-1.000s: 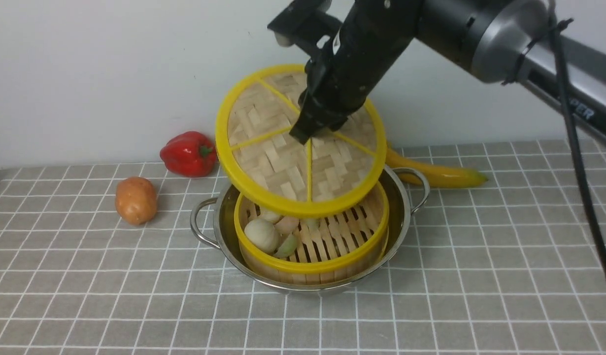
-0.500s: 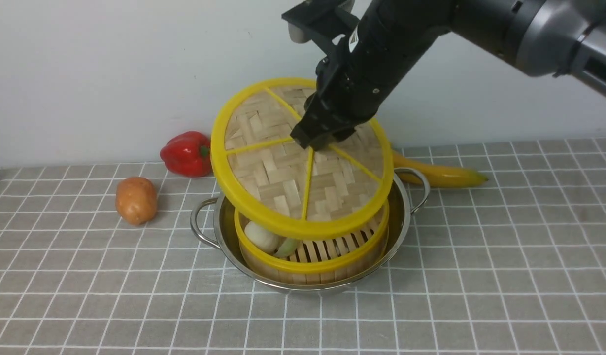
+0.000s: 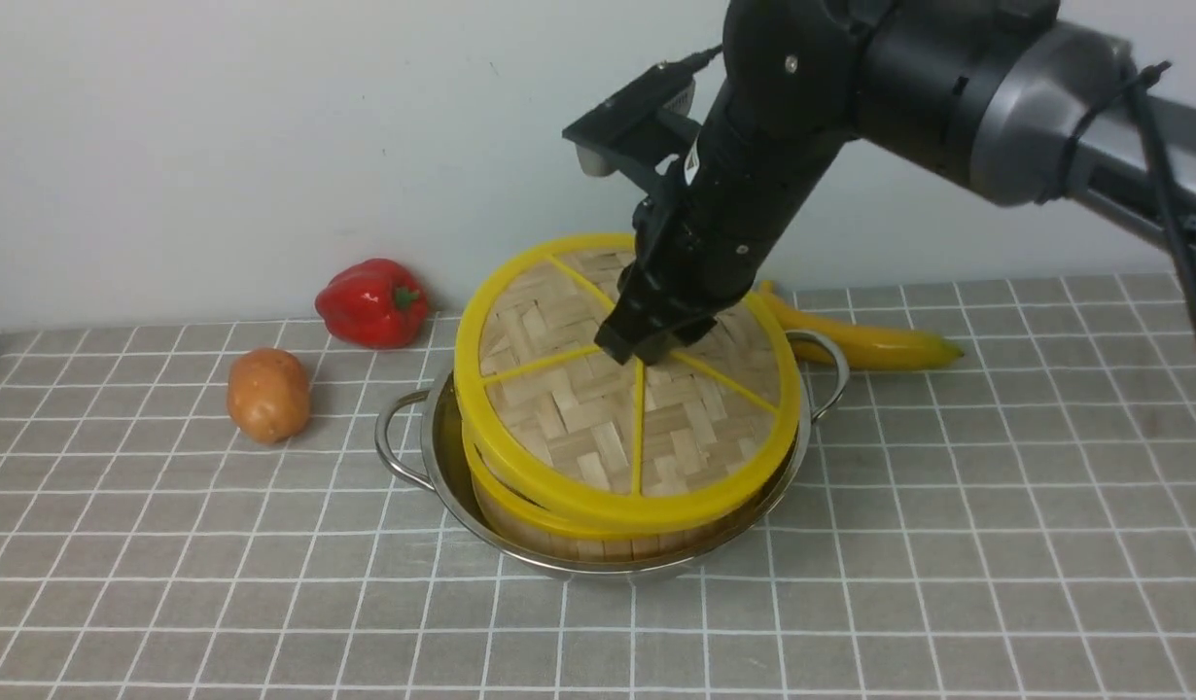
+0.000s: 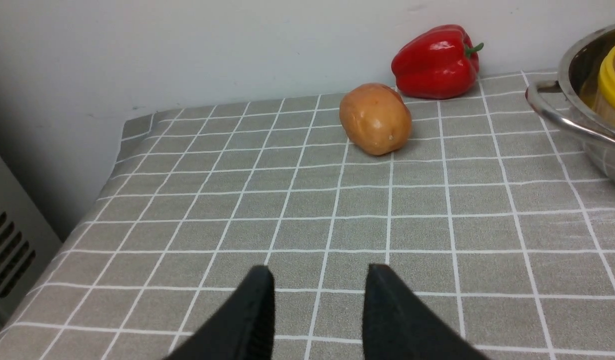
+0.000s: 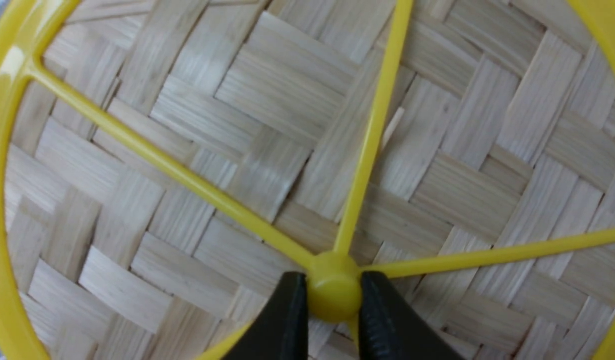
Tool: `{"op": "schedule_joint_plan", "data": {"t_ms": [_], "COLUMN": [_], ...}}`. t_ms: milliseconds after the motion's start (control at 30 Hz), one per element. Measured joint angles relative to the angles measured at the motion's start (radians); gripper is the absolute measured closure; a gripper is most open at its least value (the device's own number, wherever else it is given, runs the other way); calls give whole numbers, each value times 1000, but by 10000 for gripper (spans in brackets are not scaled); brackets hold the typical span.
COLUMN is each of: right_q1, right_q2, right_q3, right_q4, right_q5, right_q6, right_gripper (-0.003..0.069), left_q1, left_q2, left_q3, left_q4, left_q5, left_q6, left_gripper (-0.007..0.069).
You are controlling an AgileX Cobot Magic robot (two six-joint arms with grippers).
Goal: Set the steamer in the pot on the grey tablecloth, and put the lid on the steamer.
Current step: 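Place the bamboo steamer lid onto the steamer basket in the pot with the right gripper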
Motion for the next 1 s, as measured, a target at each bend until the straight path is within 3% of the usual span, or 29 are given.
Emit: {"op": "schedule_joint_plan", "data": {"t_ms": [1000], "right_q1": [7], "right_q2": [110], "right_q3": [-1], "right_q4": [-35], "right_q5": [-111], "right_q6": [-189], "right_gripper": [515], "left_q1": [0], "left_q2": [0], "left_q3": [0], "left_q4": [0], "left_q5": [0], "left_q6": [-1], "left_gripper": [382]}}
